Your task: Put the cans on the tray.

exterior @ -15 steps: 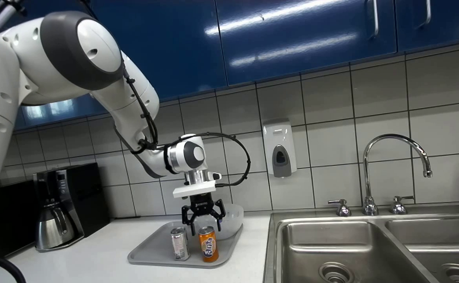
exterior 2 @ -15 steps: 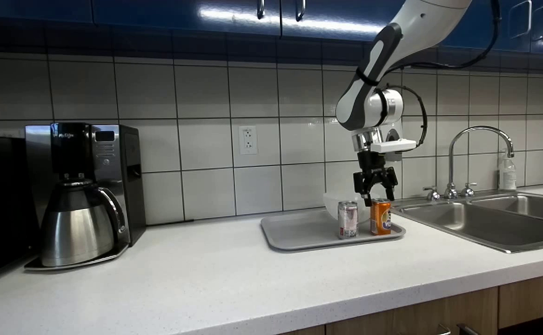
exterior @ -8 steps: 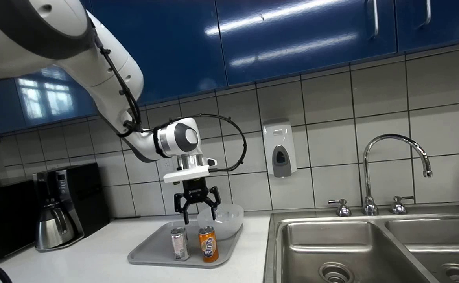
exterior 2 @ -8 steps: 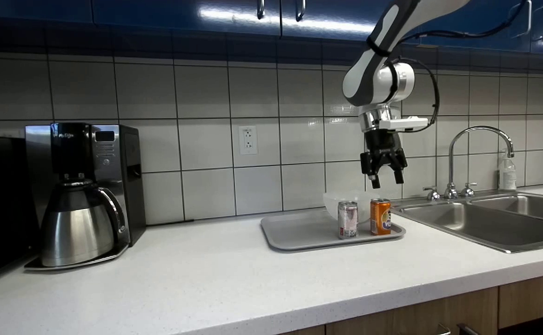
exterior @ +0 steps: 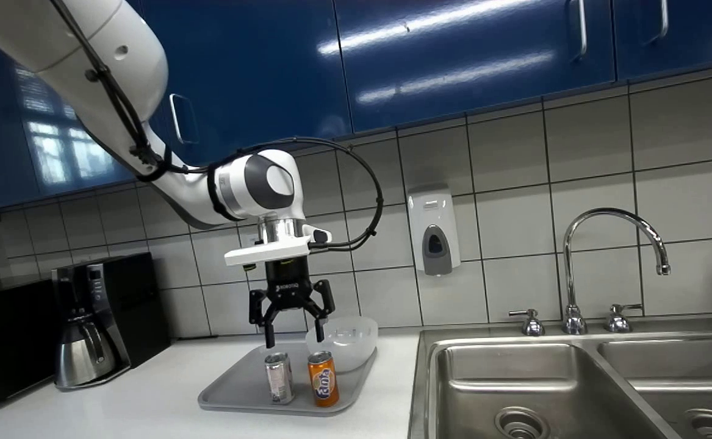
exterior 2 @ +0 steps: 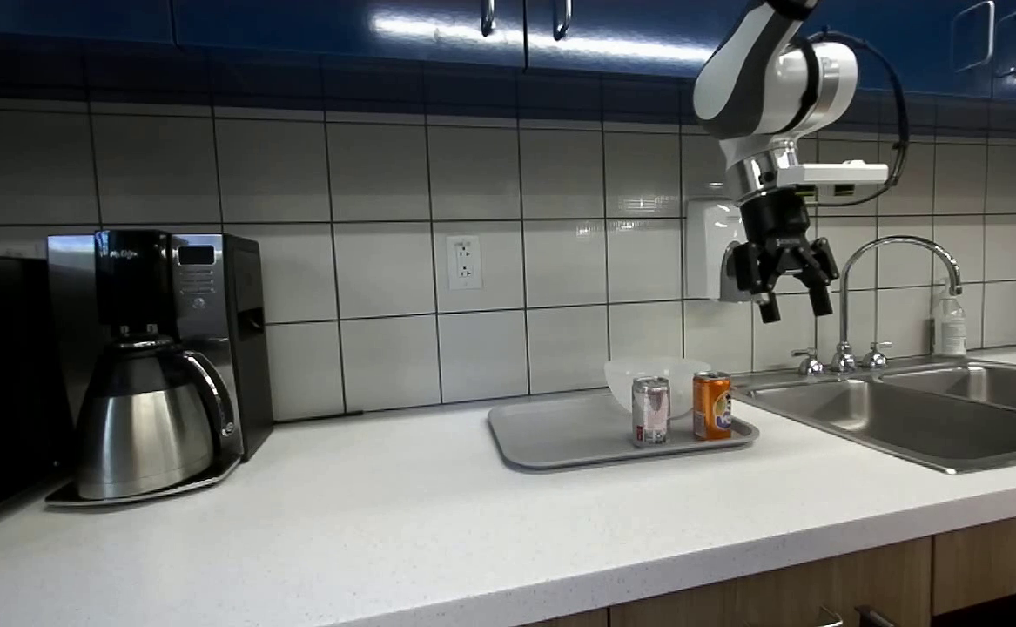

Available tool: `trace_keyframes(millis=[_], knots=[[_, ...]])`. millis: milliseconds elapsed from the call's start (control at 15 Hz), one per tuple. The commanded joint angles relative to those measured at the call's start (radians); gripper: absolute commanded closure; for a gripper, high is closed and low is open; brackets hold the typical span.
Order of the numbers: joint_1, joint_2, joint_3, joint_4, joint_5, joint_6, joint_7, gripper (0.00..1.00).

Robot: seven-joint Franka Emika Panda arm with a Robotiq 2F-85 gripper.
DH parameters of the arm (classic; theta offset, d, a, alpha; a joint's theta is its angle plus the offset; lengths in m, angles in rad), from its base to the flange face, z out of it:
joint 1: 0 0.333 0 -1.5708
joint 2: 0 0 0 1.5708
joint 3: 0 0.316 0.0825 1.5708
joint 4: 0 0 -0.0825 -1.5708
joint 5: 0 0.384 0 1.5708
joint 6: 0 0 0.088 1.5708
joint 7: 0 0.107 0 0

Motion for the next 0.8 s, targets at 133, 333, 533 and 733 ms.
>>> trace_keyframes(millis=[133, 333, 533, 733], knots=[[-0.023, -0.284, -0.018, -0.2, -0.033, -0.092, 0.013, 0.0], [-0.013, -0.244, -0.024, -0.17, -0.014, -0.107, 0.0, 0.0], [-0.012, -0.293, -0.025, -0.199, -0.015, -0.117, 0.001, 0.0], [-0.012, -0.295, -0.025, -0.203, -0.015, -0.117, 0.001, 0.0]])
